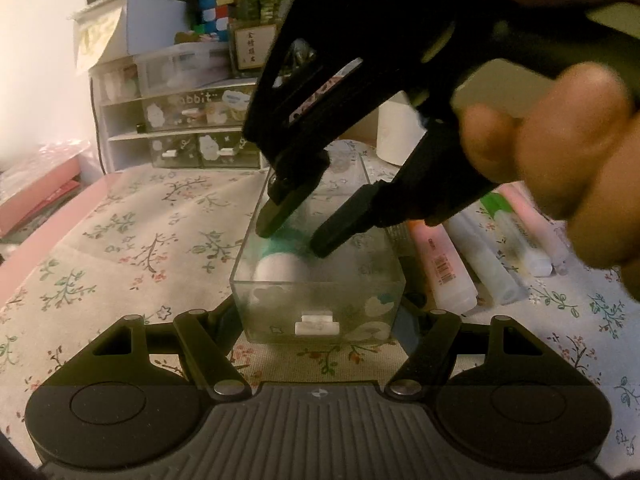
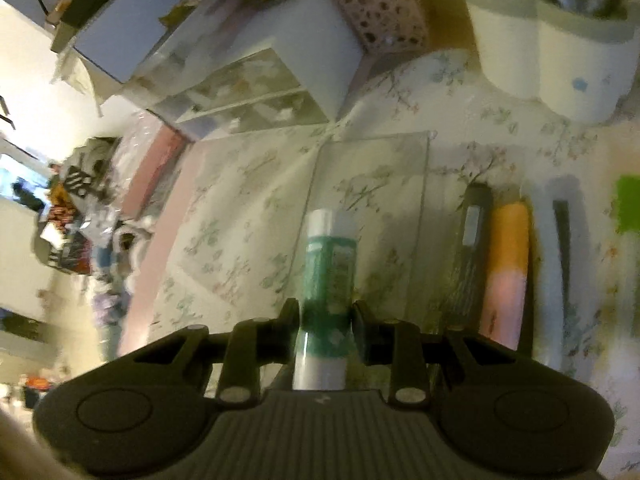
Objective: Organize stationery
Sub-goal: 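Carry the glue stick with the right gripper into the clear box, release, then grasp the black marker with the right gripper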
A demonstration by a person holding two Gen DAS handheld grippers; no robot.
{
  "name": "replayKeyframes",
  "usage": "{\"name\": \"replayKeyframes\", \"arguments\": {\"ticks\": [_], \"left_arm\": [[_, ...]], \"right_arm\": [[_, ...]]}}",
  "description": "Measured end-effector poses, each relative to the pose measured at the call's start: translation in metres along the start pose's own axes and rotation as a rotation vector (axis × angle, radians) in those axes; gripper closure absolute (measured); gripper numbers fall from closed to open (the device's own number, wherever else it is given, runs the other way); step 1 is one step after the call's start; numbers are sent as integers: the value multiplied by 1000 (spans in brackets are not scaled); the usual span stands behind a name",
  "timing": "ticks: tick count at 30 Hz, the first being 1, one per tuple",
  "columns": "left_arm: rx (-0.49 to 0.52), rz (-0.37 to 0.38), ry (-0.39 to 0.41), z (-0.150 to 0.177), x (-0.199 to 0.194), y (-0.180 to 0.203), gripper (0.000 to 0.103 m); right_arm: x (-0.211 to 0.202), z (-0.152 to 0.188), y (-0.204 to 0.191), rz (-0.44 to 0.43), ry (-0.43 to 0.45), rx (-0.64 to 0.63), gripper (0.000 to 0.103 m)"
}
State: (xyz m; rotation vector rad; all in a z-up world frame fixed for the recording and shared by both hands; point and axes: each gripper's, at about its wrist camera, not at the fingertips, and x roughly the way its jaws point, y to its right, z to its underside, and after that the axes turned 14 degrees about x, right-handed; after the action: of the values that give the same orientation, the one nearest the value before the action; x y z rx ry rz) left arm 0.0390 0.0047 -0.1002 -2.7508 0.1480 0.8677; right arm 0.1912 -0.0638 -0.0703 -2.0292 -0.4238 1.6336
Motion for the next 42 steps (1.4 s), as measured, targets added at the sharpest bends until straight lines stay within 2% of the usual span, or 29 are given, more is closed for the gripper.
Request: {"name": "replayKeyframes", "arguments": {"ticks": [5,8,12,15,19,22,28,42], "left_arm": [[1,0,-1,-1,0,0,31],[0,0,-1,0,0,0,31],[0,0,-1,0,0,1,31],[0,0,-1,0,0,1,31],[1,-1,0,0,0,1,31],[0,-4,-2,-1,0,2,31],[-11,-10,-2,0,-1,1,31],[-10,-15,8,4,-4,0,31]], "right_arm": [[-9,4,3,-74,-36,-10,79],[-28,6,4,-116,46,-25,79],[-58,8,14,-112,178,-46,79],[-67,2,40,-127,220,26,79],[-65,7,65,-45,271,83,79],[-65,11,78,-50,288,120,79],[-61,14,72,35,318,60,79],[-62,12,73,36,335,47,79]]}}
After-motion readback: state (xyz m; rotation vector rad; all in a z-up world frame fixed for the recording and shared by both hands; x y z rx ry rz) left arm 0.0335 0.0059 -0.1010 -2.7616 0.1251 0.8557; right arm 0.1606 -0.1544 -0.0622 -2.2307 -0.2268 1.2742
